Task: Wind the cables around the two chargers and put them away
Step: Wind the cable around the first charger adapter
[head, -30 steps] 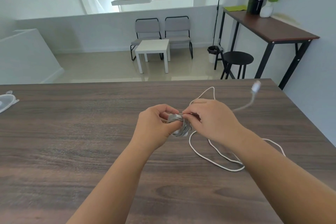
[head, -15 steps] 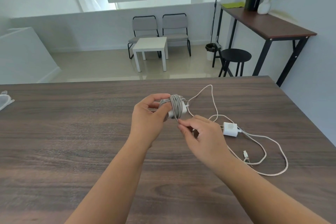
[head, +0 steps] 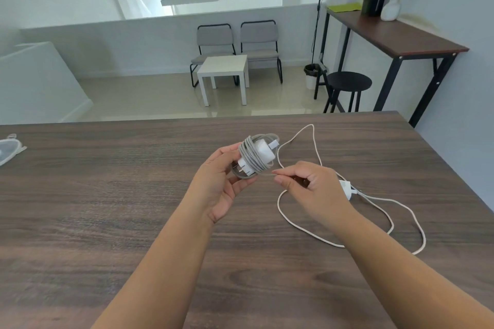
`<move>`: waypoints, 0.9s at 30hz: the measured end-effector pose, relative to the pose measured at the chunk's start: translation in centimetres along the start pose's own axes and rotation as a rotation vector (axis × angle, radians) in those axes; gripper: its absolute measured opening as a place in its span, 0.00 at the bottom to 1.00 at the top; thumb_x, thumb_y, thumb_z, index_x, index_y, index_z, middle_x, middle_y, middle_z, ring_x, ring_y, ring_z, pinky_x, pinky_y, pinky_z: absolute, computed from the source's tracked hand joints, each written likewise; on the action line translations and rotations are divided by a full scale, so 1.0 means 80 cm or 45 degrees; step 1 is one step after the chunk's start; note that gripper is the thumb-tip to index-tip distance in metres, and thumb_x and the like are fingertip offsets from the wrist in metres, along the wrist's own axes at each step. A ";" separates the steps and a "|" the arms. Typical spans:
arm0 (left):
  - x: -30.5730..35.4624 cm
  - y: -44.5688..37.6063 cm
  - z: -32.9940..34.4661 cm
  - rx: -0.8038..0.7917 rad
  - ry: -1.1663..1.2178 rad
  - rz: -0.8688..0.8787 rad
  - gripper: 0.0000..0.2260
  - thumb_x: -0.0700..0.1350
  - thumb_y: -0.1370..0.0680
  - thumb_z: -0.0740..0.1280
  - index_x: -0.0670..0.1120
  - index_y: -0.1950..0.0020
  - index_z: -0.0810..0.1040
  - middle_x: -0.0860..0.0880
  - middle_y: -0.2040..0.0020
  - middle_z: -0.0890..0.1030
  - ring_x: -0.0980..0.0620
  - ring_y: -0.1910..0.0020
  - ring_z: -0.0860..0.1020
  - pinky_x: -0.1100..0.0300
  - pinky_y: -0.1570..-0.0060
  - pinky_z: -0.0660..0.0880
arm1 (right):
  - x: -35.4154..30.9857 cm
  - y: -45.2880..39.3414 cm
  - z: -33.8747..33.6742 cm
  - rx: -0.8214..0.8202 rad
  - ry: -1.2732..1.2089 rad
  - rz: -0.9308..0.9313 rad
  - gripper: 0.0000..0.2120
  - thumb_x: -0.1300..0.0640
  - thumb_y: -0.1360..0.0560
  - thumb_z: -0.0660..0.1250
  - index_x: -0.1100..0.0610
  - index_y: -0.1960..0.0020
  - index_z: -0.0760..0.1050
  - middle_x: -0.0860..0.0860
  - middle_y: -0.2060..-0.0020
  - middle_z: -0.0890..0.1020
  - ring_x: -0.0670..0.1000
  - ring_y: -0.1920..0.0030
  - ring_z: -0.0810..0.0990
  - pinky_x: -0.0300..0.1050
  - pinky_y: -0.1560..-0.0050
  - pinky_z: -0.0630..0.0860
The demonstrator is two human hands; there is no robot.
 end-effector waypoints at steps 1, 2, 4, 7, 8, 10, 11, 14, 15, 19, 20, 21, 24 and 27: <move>-0.001 0.000 0.001 -0.019 0.000 -0.015 0.10 0.39 0.21 0.63 0.42 0.41 0.79 0.46 0.58 0.83 0.52 0.65 0.83 0.61 0.67 0.82 | -0.002 -0.002 -0.002 0.001 0.006 -0.017 0.06 0.60 0.28 0.74 0.50 0.53 0.85 0.39 0.67 0.81 0.41 0.65 0.77 0.30 0.62 0.68; -0.003 -0.001 0.002 -0.045 0.000 -0.036 0.10 0.40 0.21 0.63 0.42 0.41 0.78 0.47 0.59 0.83 0.53 0.66 0.83 0.61 0.67 0.82 | -0.004 -0.003 -0.003 -0.004 0.001 -0.020 0.07 0.60 0.28 0.74 0.49 0.53 0.85 0.42 0.66 0.82 0.43 0.65 0.77 0.33 0.63 0.70; -0.008 -0.001 0.006 -0.109 -0.002 -0.080 0.10 0.40 0.21 0.63 0.41 0.41 0.78 0.47 0.61 0.83 0.53 0.67 0.82 0.62 0.68 0.81 | -0.004 -0.006 -0.002 -0.043 -0.052 0.022 0.08 0.60 0.28 0.74 0.47 0.54 0.84 0.45 0.65 0.82 0.46 0.64 0.78 0.37 0.62 0.72; -0.015 0.000 0.010 -0.220 -0.031 -0.108 0.12 0.41 0.24 0.65 0.41 0.42 0.77 0.45 0.58 0.81 0.53 0.66 0.81 0.63 0.67 0.81 | -0.003 -0.010 0.004 -0.199 -0.220 0.160 0.06 0.61 0.29 0.74 0.51 0.55 0.84 0.41 0.64 0.84 0.40 0.62 0.80 0.31 0.59 0.72; -0.015 0.000 0.010 -0.261 -0.065 -0.107 0.13 0.42 0.27 0.67 0.41 0.43 0.78 0.45 0.58 0.81 0.52 0.65 0.81 0.62 0.67 0.81 | -0.004 -0.011 0.007 -0.270 -0.229 0.197 0.05 0.60 0.29 0.74 0.51 0.56 0.84 0.41 0.65 0.84 0.39 0.62 0.80 0.31 0.58 0.72; -0.015 0.002 0.009 -0.356 -0.165 -0.094 0.12 0.39 0.29 0.70 0.42 0.47 0.79 0.44 0.57 0.81 0.51 0.64 0.80 0.60 0.65 0.81 | -0.006 -0.012 0.006 -0.389 -0.095 0.204 0.09 0.60 0.29 0.74 0.47 0.63 0.80 0.39 0.70 0.80 0.37 0.68 0.76 0.30 0.62 0.69; -0.016 0.003 0.008 -0.406 -0.209 -0.079 0.11 0.37 0.29 0.70 0.43 0.48 0.79 0.44 0.56 0.81 0.51 0.63 0.80 0.58 0.64 0.81 | -0.007 -0.014 0.003 -0.429 0.001 0.196 0.10 0.59 0.29 0.74 0.46 0.64 0.79 0.38 0.73 0.79 0.37 0.70 0.73 0.29 0.64 0.68; -0.016 0.006 0.003 -0.485 -0.254 -0.041 0.11 0.36 0.28 0.67 0.43 0.48 0.81 0.44 0.53 0.83 0.50 0.59 0.82 0.55 0.58 0.81 | -0.015 -0.023 -0.010 -0.490 0.192 0.143 0.10 0.60 0.29 0.73 0.46 0.64 0.80 0.35 0.74 0.78 0.35 0.71 0.74 0.27 0.66 0.67; -0.017 0.005 0.000 -0.485 -0.236 -0.035 0.11 0.36 0.28 0.67 0.43 0.48 0.82 0.44 0.52 0.83 0.50 0.58 0.82 0.55 0.57 0.81 | -0.017 -0.024 -0.014 -0.495 0.193 0.137 0.09 0.60 0.30 0.74 0.47 0.64 0.80 0.35 0.74 0.78 0.35 0.71 0.75 0.26 0.67 0.67; -0.026 0.005 0.001 -0.494 -0.099 -0.125 0.10 0.37 0.29 0.73 0.45 0.48 0.83 0.45 0.53 0.83 0.49 0.63 0.83 0.55 0.64 0.83 | -0.016 -0.026 -0.018 -0.460 -0.220 0.270 0.06 0.62 0.35 0.78 0.61 0.62 0.82 0.45 0.73 0.80 0.40 0.72 0.75 0.29 0.68 0.70; -0.030 0.006 0.002 -0.499 -0.041 -0.155 0.11 0.39 0.30 0.75 0.46 0.48 0.83 0.45 0.55 0.83 0.49 0.65 0.83 0.56 0.68 0.83 | -0.012 -0.024 -0.017 -0.443 -0.376 0.321 0.07 0.62 0.37 0.78 0.62 0.63 0.82 0.51 0.72 0.81 0.44 0.71 0.76 0.32 0.68 0.73; -0.033 0.007 0.004 -0.502 0.021 -0.176 0.14 0.40 0.31 0.76 0.46 0.47 0.82 0.45 0.55 0.82 0.49 0.66 0.83 0.56 0.71 0.82 | -0.007 -0.023 -0.015 -0.419 -0.528 0.380 0.08 0.61 0.40 0.78 0.61 0.64 0.81 0.56 0.69 0.82 0.48 0.69 0.79 0.35 0.68 0.75; -0.043 0.006 0.009 -0.437 0.120 -0.184 0.14 0.39 0.27 0.69 0.46 0.42 0.76 0.44 0.53 0.81 0.49 0.66 0.83 0.59 0.73 0.81 | 0.008 -0.018 -0.005 -0.314 -0.873 0.517 0.08 0.60 0.43 0.78 0.58 0.67 0.81 0.58 0.65 0.85 0.52 0.66 0.84 0.39 0.68 0.79; -0.055 -0.003 0.008 -0.315 0.166 -0.219 0.16 0.40 0.25 0.65 0.41 0.38 0.77 0.37 0.41 0.79 0.38 0.47 0.81 0.56 0.69 0.83 | 0.017 -0.017 0.000 -0.135 -0.989 0.540 0.07 0.64 0.41 0.76 0.60 0.66 0.78 0.57 0.67 0.84 0.51 0.68 0.84 0.39 0.69 0.79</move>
Point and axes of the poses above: each hand's wrist, its own y-axis away from the middle knuckle, its own z-axis out of the palm, x = y × z, the point moved 8 cm from there along -y, towards the middle knuckle
